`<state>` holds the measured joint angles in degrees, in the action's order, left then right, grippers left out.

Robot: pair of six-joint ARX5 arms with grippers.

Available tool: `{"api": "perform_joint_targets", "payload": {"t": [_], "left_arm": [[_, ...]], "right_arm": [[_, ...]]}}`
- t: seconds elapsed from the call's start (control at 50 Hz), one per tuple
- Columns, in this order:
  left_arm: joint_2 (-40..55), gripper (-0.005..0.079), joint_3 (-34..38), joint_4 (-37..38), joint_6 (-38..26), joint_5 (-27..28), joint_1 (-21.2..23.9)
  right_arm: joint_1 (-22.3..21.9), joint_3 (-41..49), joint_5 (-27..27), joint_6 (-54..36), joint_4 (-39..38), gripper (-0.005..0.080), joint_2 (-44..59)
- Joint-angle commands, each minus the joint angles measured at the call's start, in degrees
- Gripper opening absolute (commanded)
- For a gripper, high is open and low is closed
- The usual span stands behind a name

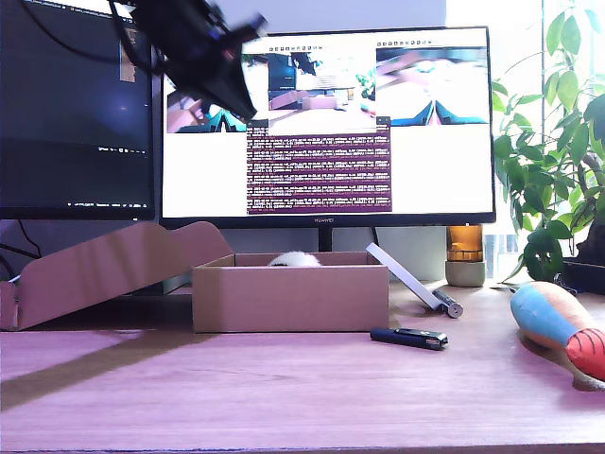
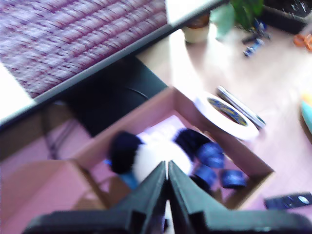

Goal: Pick up the panda toy and place it inside the cardboard box

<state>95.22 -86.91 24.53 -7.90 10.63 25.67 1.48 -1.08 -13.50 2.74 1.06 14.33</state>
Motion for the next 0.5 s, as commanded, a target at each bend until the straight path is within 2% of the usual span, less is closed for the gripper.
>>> {"api": "perform_joint_targets", "payload": {"t": [0.0,0.1,0.26,0.38,0.48], "left_arm": [[-3.54,-0.0019,4.37,-1.55,0.22,0.26,-0.52],[-9.07,-0.0019,10.58,-6.34,1.77,-1.11,-0.94],[-18.53,-0.0019,22.16,-13.84,5.14,-7.39,-1.03],[-24.81,-0.0019,29.24,-15.74,6.36,-11.63,-1.03],[-29.7,-0.0019,34.29,-16.31,6.47,-13.25,-1.03]], "right_arm": [[-2.69,-0.22,0.13,1.64,-0.44,-0.0013,-0.55],[-5.57,-0.22,0.13,2.82,-1.14,-0.0013,-1.49],[-6.08,-0.22,0.72,2.19,-3.67,-0.0013,-4.13],[-5.92,-0.22,4.09,1.77,-3.34,-0.0013,-5.95],[-5.9,-0.22,3.58,1.73,-3.37,-0.0013,-6.93]]}}
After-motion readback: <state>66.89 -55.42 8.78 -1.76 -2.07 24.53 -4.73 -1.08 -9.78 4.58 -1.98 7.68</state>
